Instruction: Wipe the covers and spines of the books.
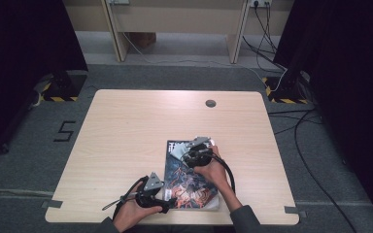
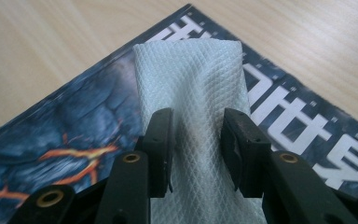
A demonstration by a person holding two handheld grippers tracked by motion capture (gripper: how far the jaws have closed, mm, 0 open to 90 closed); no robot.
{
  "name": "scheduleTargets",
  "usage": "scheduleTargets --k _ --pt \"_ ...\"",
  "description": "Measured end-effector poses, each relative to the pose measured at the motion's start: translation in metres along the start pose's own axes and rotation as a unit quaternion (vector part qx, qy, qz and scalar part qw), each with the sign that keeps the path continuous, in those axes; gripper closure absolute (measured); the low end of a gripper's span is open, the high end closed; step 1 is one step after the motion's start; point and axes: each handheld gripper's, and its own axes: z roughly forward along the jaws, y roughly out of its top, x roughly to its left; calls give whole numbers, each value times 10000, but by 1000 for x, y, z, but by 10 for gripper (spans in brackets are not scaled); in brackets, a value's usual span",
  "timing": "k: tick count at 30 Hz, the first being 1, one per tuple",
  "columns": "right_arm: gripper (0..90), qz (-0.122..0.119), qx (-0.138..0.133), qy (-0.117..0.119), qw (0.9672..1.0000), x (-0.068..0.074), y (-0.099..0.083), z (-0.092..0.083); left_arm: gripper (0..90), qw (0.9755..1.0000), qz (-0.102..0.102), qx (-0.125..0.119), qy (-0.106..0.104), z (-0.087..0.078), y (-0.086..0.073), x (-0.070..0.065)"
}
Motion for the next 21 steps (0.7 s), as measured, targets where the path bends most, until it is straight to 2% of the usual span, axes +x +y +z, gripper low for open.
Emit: scheduleTargets --k 1,4,6,9,12,16,18,21 --pt "639 -57 33 12 10000 4 1 0 207 10000 -2 4 -1 0 0 0" --pt "640 -335 72 203 9992 22 5 2 207 10000 0 -3 -4 0 0 0" --pt "637 -439 92 378 9983 32 7 3 207 10000 -14 -18 21 0 -1 0" --pt "633 -564 99 340 9978 37 7 2 208 10000 -13 -20 6 0 -1 0" --pt "596 -392 139 356 9985 28 6 1 222 10000 -33 -16 19 -1 -1 -1" --pt "585 -97 159 61 9998 6 -1 -4 234 10000 -64 -4 -8 -2 -1 -2" --pt "585 37 201 -174 9996 -10 -7 -10 241 9999 -32 77 -92 -4 -1 -2" --pt "583 308 177 -251 9991 -26 -15 -15 236 9998 -22 142 -98 -6 -2 -1"
